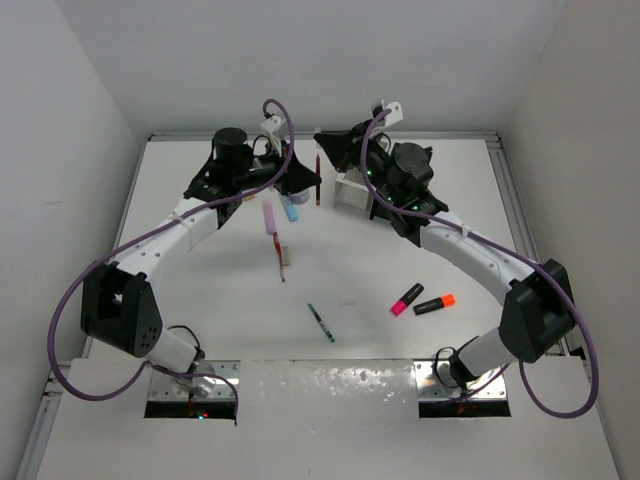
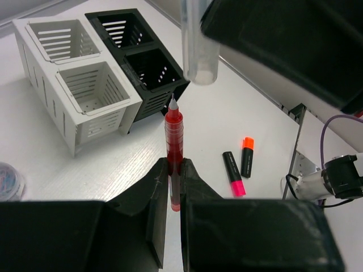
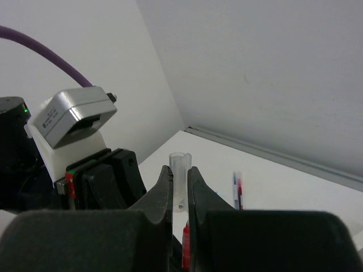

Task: Sort the stationery into containers
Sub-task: Close the pen cap on the pen.

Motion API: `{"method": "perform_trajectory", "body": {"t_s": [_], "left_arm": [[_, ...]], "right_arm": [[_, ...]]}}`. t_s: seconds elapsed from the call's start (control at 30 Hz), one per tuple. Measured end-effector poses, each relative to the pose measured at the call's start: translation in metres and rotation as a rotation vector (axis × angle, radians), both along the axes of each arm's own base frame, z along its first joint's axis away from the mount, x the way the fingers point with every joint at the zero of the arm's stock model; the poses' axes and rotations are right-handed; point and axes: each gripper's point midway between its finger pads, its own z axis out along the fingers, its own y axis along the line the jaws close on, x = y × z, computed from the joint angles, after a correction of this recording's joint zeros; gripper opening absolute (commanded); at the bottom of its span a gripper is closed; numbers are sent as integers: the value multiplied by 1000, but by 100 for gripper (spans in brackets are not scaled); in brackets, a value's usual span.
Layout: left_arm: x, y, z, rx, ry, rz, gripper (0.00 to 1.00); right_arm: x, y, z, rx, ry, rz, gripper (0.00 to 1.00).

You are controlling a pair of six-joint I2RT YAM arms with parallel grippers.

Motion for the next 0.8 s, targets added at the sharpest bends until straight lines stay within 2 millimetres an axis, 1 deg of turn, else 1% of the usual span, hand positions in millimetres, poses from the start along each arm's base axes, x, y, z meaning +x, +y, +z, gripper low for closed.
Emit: {"method": "perform_trajectory", "body": {"t_s": [0.13,0.3,0.43,0.57,0.8], "left_arm": [[1,0,0,2,0,8,0],[2,1,-1,4,1,14,0],[2,1,-1,4,0,14,0],[2,1,-1,4,0,14,0],[2,1,-2,7,1,19,0]], "right_arm": [[1,-1,9,15,-21,-6,0],[3,-3,11,25,-29,-23,0],[5,-4,8,25,-23,-34,0],[7,1,1,15,-15,-36,0],[12,7,-21,-13,18,-41,0]]}}
